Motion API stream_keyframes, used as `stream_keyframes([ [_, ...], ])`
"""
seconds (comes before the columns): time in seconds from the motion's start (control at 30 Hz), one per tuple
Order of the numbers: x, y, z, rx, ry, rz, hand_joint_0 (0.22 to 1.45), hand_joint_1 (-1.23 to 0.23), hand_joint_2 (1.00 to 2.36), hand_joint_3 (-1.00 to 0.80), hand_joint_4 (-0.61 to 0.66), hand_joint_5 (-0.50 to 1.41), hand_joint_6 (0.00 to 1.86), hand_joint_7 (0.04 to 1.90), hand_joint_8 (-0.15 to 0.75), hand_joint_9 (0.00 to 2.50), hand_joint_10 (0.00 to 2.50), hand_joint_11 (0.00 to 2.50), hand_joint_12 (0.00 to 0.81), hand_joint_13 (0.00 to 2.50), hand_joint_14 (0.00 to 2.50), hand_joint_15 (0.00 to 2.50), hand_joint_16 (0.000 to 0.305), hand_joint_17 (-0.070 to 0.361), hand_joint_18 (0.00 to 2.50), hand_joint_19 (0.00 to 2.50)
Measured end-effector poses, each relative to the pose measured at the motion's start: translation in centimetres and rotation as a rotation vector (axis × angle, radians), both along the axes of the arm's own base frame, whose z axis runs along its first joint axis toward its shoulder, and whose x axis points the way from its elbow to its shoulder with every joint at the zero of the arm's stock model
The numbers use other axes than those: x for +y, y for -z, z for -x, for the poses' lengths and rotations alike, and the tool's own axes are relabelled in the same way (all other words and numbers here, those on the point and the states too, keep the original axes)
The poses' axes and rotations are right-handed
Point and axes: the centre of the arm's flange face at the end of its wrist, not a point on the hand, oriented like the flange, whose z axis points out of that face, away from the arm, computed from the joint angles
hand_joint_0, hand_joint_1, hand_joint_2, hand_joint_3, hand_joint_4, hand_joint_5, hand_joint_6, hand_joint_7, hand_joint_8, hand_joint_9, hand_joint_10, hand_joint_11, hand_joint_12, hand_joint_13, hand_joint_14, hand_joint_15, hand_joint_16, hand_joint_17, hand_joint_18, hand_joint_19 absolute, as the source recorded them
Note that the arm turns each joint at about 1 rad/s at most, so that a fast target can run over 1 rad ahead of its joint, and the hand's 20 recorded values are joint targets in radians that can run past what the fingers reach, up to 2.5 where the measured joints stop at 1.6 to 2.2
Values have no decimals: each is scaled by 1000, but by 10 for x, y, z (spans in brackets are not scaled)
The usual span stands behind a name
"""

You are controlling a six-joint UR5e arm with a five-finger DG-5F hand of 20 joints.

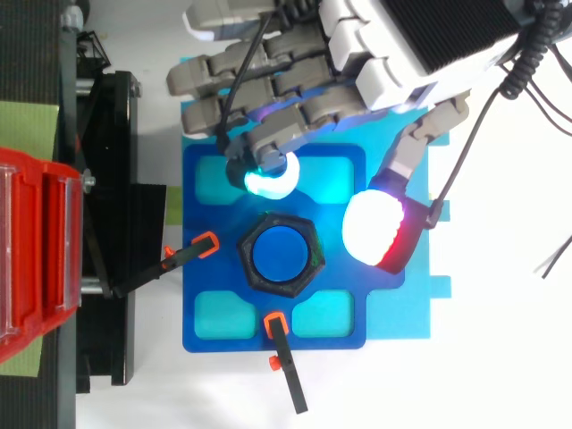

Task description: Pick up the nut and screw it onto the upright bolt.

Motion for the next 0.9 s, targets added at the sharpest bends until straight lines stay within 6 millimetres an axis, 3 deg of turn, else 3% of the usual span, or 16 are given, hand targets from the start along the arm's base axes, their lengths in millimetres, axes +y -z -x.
stream_keyframes([
  [0.13,-9,0,3,-5,-1,8,482,-207,1000,-500,225,-82,643,1277,281,612,0,0,293,382,0,0,31,69,24,0],
  [0.23,-16,-1,4,-11,4,11,483,-205,1000,-500,227,-77,515,1444,279,605,0,0,294,380,0,0,31,69,22,0],
  [0.37,-19,-4,4,-28,3,16,477,-191,1000,-500,259,-136,504,1067,259,516,0,0,308,288,0,0,34,77,0,0],
  [0.47,-19,-8,2,-47,-5,22,473,-184,1000,-500,248,-163,503,901,248,455,0,0,311,242,0,0,36,80,0,0],
  [0.67,-14,-19,-3,-70,-23,27,469,-173,1000,-500,212,-183,502,752,231,390,0,0,315,169,0,0,38,85,0,0],
  [0.9,8,-21,-11,-73,-39,15,466,-166,1000,-500,197,-193,502,726,224,359,0,0,316,156,0,0,39,88,0,0],
])
